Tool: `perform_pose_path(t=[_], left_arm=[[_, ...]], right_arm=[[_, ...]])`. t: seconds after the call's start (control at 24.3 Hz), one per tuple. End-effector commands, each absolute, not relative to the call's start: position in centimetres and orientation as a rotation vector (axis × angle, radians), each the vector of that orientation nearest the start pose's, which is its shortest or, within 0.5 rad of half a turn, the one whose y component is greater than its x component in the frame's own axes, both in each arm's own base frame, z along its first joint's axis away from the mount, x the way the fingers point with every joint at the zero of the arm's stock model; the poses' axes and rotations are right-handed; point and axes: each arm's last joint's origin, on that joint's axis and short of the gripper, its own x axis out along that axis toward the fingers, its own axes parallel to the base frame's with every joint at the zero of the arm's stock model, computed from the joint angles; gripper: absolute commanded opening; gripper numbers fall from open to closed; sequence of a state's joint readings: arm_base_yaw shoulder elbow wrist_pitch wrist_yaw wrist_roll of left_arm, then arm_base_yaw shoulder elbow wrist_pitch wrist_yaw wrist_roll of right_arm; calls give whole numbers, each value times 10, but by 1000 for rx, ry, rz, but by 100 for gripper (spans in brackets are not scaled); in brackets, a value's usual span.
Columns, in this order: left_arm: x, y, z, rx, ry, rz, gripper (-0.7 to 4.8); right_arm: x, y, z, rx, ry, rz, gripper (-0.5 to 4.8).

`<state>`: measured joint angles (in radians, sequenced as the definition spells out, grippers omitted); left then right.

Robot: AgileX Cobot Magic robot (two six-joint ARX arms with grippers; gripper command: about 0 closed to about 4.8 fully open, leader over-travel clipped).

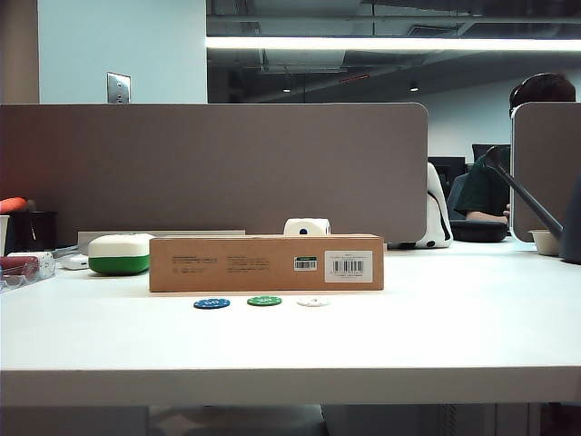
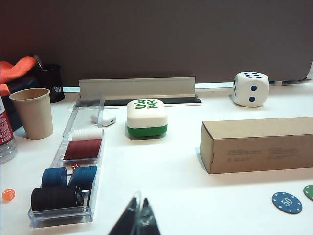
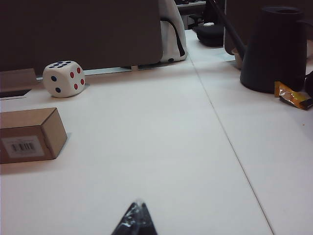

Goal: Push the chip with the lowest value in the row forward next to the rectangular box.

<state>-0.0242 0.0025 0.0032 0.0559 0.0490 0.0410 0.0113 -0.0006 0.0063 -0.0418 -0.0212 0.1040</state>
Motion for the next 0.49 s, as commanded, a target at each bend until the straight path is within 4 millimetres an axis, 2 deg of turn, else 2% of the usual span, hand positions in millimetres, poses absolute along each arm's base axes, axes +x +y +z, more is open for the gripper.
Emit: perform_pose_path(t=[0.04,0.41,0.49], left_arm=[[97,-4,172,46,-73,-69,-5],[97,-4,173,46,-75,-70,-5],[96,-5,177,45,-68,-84,-5]], right_arm=[[97,2,162,101,23,30,-6],[97,2,162,106,24,34,-6],[97,2,162,215,26,32,-6]])
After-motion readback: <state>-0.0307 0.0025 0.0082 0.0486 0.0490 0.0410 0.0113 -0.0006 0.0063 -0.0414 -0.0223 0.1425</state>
